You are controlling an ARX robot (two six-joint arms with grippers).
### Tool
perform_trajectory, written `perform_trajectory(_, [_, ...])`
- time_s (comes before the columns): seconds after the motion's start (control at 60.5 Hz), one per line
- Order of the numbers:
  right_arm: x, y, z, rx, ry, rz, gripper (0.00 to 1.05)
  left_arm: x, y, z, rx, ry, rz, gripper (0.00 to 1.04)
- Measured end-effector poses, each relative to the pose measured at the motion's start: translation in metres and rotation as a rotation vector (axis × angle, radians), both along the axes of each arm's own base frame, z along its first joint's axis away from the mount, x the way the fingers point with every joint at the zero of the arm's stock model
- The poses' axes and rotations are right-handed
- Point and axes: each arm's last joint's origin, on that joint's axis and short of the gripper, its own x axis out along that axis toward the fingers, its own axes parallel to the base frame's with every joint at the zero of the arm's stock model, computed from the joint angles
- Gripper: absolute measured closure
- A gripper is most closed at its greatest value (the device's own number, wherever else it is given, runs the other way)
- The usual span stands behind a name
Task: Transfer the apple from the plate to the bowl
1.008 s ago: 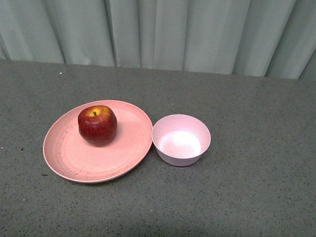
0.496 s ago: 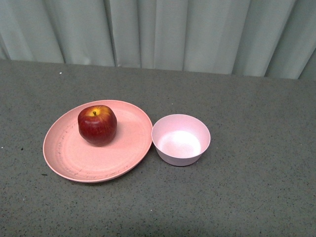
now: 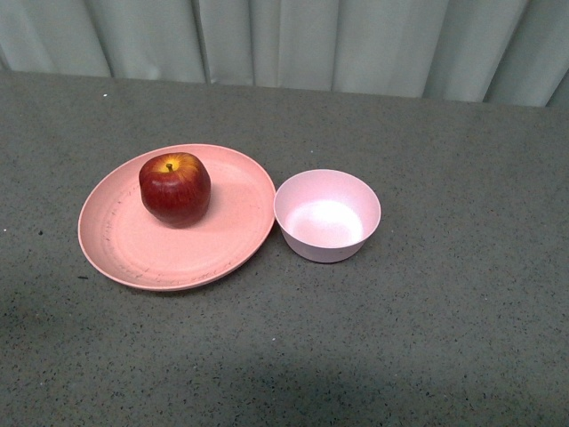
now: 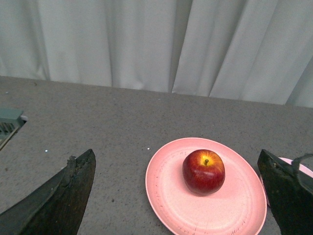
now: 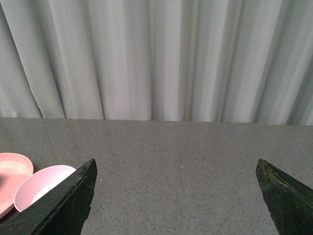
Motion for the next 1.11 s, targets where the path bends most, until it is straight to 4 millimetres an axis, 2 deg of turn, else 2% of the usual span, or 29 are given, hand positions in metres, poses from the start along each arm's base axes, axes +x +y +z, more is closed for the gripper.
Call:
perform_trajectory(0.099, [0.0, 0.0, 0.0, 0.0, 0.0, 0.0, 0.09, 0.039, -0.008, -0.009, 0.001, 0.1, -0.034, 0.07])
perform_trajectory(0.281, [0.0, 0.0, 0.0, 0.0, 0.0, 0.0, 0.09, 0.097, -0.021, -0.035, -0.009, 0.267, -0.043, 0.07])
perform_trajectory(0.479, [0.0, 0.0, 0.0, 0.0, 0.0, 0.0, 0.09, 0.14, -0.034, -0.051, -0.009, 0.343, -0.053, 0.07])
perform_trajectory(0.694, [0.0, 0.0, 0.0, 0.0, 0.0, 0.0, 0.09, 0.17, -0.046, -0.057, 0.004, 0.37, -0.056, 0.07])
perform_trajectory(0.958, [0.0, 0.0, 0.0, 0.0, 0.0, 0.0, 0.09, 0.187, -0.057, -0.077, 0.005, 0.495, -0.095, 0.07])
perform_trajectory(1.107, [0.0, 0.0, 0.0, 0.0, 0.0, 0.0, 0.09, 0.192, -0.061, -0.079, -0.002, 0.512, -0.102, 0.07])
